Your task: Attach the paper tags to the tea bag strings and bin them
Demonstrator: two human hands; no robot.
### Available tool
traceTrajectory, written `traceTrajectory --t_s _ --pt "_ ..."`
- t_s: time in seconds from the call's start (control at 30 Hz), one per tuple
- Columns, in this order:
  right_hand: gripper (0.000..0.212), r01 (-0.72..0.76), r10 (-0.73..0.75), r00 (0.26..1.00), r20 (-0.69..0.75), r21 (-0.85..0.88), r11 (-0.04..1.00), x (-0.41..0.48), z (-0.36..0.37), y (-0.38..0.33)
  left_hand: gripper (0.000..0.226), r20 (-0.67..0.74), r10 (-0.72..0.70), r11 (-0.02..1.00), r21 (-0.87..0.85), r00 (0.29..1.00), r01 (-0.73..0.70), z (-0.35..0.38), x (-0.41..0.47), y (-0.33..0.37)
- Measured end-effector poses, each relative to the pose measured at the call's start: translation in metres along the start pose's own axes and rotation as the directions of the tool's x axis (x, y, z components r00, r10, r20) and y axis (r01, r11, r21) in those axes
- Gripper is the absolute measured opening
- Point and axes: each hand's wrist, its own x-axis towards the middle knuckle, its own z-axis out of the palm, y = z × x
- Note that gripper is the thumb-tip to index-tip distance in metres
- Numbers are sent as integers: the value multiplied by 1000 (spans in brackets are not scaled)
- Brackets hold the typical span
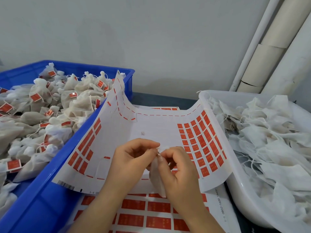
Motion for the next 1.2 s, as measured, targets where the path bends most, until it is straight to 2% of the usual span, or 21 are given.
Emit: traceTrajectory --t_s 0.2,0.3,0.4,0.5,0.57,0.67,0.77,0.83,0.9,0.97,1.03,1.07,1.13,1.2 --pt "11 -27 26 1000 13 21 999 -1 0 0 30 0 40 999 15 999 -40 1 -1 -2" --pt "9 -106 104 994 44 68 992 0 -2 1 23 12 59 998 23 998 -59 1 0 -2" --pt "7 -177 173 984 41 102 979 0 -3 3 20 26 95 991 92 995 -97 1 0 -2" --pt "4 -141 141 990 11 70 987 -1 -2 3 24 43 126 975 179 991 -131 2 -1 -2" --pt "4 -112 112 994 1 55 992 -1 -1 3 26 60 160 944 282 985 -171 0 -2 -5" --pt "4 -100 101 995 -9 52 994 -1 -2 3 13 92 254 852 451 963 -268 -1 -3 -4" --pt "7 -68 70 997 -38 39 997 0 -3 3 23 158 330 748 558 931 -360 0 -4 -3" --pt "8 -54 55 997 -48 24 998 0 -3 3 9 153 327 737 576 933 -353 3 -6 -3" --pt "8 -57 57 997 -57 9 998 0 -2 4 18 125 274 774 559 954 -295 5 -7 -4" --pt "9 -60 59 997 -59 -9 998 0 0 6 23 91 136 857 489 986 -163 7 -7 -4" --pt "12 -66 65 997 -50 -18 998 0 1 6 22 102 -76 955 295 992 43 7 -6 -1" --pt "15 -70 69 997 -43 -18 997 0 1 7 26 139 -180 973 172 974 155 7 -5 0" --pt "20 -77 76 997 -30 -9 997 -1 0 8 33 218 -302 950 -15 928 312 6 -4 1" --pt "17 -89 89 996 -18 6 996 -1 -1 9 35 242 -329 924 -114 913 364 6 -3 2"
